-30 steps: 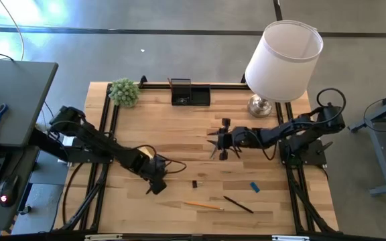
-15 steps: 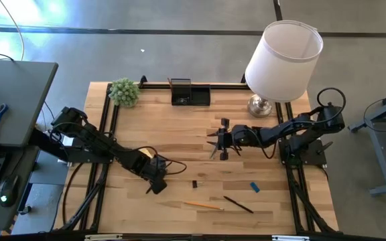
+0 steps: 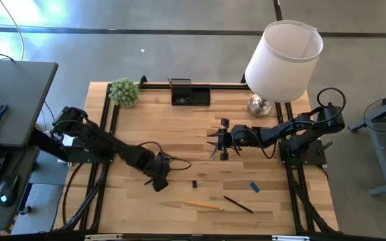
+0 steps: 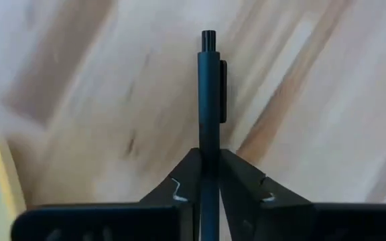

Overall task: Pick and place office supplies into organizer
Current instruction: Put the left black pen into the top left slot of the desk organizer

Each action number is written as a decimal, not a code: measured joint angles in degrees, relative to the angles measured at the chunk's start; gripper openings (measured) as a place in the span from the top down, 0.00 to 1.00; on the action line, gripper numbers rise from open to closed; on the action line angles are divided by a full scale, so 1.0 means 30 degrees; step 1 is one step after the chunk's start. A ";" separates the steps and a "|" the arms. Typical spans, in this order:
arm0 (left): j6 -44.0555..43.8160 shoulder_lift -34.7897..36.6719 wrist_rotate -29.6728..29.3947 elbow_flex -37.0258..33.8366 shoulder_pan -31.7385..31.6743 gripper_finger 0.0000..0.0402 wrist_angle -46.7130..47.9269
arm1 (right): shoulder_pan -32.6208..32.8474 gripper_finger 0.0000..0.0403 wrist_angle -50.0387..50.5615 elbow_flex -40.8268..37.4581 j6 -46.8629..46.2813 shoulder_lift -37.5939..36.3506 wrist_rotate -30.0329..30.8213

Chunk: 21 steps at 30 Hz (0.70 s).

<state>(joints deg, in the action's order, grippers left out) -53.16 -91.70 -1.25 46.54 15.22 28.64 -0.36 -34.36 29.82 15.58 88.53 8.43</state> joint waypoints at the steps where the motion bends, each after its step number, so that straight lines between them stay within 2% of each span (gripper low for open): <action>1: 0.0681 0.0023 -0.0136 0.0559 -0.0218 0.93 0.0273 | 0.0000 0.72 0.0058 0.0000 0.0005 0.0000 0.0000; 5: 0.3872 0.0051 -0.1697 0.2689 -0.1192 0.98 0.2162 | 0.0000 0.72 0.0317 0.0000 0.0034 0.0007 0.0000; 11: 0.8976 0.0956 -0.4342 0.5426 -0.2776 0.97 0.2836 | 0.0000 0.72 0.0468 0.0000 -0.0118 -0.0490 0.0640; 16: 1.3180 0.3220 -0.7827 0.5954 -0.4758 0.99 0.0783 | 0.0000 0.72 0.0840 0.0000 -0.0230 -0.1455 0.1239; 19: 1.5923 0.4369 -0.7838 0.5932 -0.6233 0.98 -0.1914 | 0.0000 0.72 0.0797 0.0000 -0.0413 -0.1902 0.1241; 21: 1.7629 0.4850 -0.6220 0.5977 -0.7132 0.99 -0.4183 | 0.0000 0.72 0.0677 -0.0014 -0.0517 -0.2132 0.1139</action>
<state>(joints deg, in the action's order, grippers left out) -0.27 -77.15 -19.91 64.47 -6.18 16.09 -0.36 -32.33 29.78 14.03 82.14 11.84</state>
